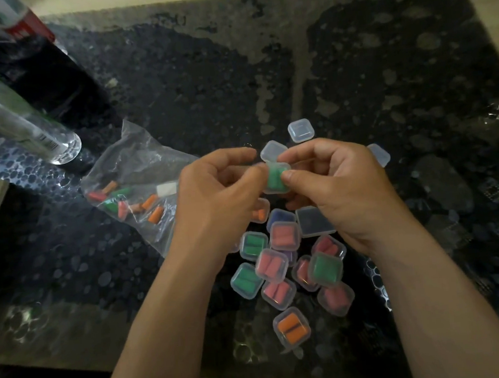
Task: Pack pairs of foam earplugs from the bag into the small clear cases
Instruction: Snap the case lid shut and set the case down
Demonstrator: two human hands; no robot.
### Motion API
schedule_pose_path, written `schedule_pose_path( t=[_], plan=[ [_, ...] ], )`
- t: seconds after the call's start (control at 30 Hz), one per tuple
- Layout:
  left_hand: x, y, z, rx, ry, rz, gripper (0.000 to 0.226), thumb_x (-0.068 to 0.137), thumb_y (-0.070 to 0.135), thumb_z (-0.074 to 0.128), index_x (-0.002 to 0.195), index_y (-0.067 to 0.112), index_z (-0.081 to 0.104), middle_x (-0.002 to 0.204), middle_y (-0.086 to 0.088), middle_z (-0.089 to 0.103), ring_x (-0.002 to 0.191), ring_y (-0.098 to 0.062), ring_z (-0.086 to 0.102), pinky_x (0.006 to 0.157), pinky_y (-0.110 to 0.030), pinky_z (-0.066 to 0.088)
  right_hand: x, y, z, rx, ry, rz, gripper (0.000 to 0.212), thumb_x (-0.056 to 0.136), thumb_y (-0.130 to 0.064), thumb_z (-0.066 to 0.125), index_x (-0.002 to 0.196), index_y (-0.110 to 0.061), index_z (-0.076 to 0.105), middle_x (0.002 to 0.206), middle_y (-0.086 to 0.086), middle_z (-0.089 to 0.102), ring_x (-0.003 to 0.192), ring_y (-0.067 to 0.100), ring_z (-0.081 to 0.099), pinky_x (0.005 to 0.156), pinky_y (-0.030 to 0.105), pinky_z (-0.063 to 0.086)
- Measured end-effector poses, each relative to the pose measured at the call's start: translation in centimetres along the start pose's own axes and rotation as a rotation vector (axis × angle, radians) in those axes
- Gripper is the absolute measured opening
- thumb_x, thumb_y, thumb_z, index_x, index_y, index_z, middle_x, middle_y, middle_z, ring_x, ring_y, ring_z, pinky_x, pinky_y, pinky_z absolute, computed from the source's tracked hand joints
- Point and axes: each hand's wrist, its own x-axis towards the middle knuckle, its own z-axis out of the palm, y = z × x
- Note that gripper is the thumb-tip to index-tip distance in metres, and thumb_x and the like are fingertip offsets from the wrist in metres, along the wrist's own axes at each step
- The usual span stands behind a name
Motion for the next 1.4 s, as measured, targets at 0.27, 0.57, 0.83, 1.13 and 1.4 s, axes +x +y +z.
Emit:
schedule_pose_path(
  t=[0.27, 0.57, 0.83, 1.13, 1.4],
  plan=[
    [0.9, -0.1, -1.7, 0.006, 0.217, 0.055, 0.018, 0.09, 0.001, 0.062, 0.096, 0.012, 0.074, 0.076, -0.005, 0.074, 0.058, -0.009, 0.066, 0.05, -0.021, 0.05, -0.1, 1.0, 0.6, -0.471, -0.052, -0.03, 0.006, 0.083, -0.03, 0.076, 0.089, -0.028, 0.076, 0.078, -0.018, 0.072, 0.076, -0.004, 0.067, 0.07, 0.02, 0.055],
    [0.2, -0.4, -4.3, 0.423, 0.328, 0.232, 0.019, 0.084, 0.013, 0.067, 0.096, 0.026, 0.075, 0.077, 0.012, 0.07, 0.061, -0.003, 0.061, 0.065, -0.021, 0.051, -0.4, 0.2, 1.2, -0.654, -0.08, -0.033, 0.01, 0.089, -0.028, 0.071, 0.081, -0.032, 0.076, 0.074, -0.02, 0.067, 0.077, -0.01, 0.062, 0.066, 0.017, 0.053],
    [-0.9, -1.4, -7.6, 1.005, 0.212, 0.036, 0.04, 0.078, 0.039, 0.078, 0.113, 0.027, 0.061, 0.116, 0.001, 0.06, 0.105, -0.025, 0.059, 0.081, -0.042, 0.05, -0.9, -0.8, 3.6, -0.558, -0.04, -0.132, 0.016, 0.095, -0.019, 0.065, 0.097, -0.032, 0.075, 0.085, -0.021, 0.069, 0.082, -0.007, 0.065, 0.067, 0.007, 0.05],
    [-1.0, -1.5, -7.0, 0.518, 0.28, 0.194, 0.012, 0.085, 0.019, 0.072, 0.077, 0.026, 0.065, 0.062, 0.011, 0.061, 0.059, 0.001, 0.059, 0.056, -0.009, 0.043, -1.0, -0.6, 7.5, -0.261, -0.206, -0.1, 0.031, 0.099, 0.0, 0.054, 0.108, -0.018, 0.077, 0.092, -0.005, 0.078, 0.086, 0.003, 0.075, 0.076, 0.03, 0.064],
    [-2.2, 0.4, -3.8, 0.218, -0.008, 0.536, 0.005, 0.086, 0.009, 0.077, 0.084, 0.014, 0.076, 0.069, 0.005, 0.071, 0.058, -0.003, 0.065, 0.054, -0.014, 0.049, -0.7, -0.7, 5.4, -0.226, -0.218, -0.15, 0.024, 0.097, -0.004, 0.061, 0.09, -0.022, 0.074, 0.083, -0.009, 0.077, 0.081, 0.001, 0.072, 0.073, 0.021, 0.058]
  ],
)
